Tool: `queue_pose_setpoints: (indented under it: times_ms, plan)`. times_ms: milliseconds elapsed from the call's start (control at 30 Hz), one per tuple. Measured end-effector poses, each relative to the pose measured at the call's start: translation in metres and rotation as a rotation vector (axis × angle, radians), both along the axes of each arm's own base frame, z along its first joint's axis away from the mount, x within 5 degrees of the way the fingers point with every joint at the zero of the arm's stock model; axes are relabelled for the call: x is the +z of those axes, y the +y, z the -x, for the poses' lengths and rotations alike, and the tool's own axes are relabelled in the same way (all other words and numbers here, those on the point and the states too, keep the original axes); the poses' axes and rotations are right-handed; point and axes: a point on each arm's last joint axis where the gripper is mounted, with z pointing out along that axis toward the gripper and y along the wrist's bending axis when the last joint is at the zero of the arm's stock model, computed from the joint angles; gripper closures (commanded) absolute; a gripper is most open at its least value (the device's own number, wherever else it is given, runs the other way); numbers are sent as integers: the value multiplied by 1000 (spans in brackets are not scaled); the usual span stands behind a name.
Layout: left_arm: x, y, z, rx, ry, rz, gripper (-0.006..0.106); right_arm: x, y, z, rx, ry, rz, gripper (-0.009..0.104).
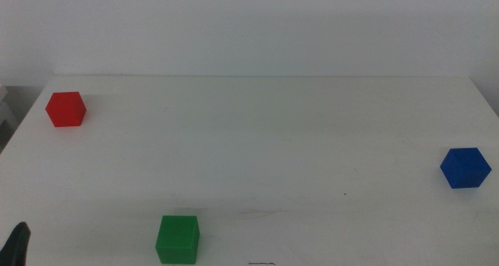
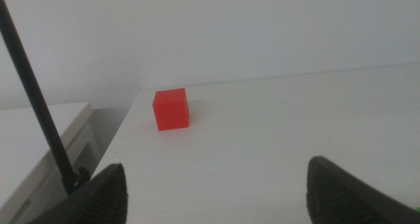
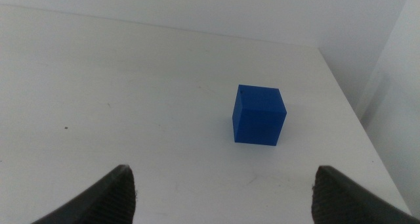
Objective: Stack red cubes first, then green, then blue cubes in a specific spot.
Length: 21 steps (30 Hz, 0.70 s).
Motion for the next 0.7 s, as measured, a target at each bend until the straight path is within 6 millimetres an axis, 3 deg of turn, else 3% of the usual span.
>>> queue_pose_setpoints:
  times_ms: [533,600,700]
  plan:
    - [0,4,0,65,7,4,7,0,0,0,0,0,0,13]
    - [4,5,-4,80,51,7,7,0,0,0,0,0,0,13]
    - [30,7,-15,91,97,10,7,0,0,0,0,0,0,13]
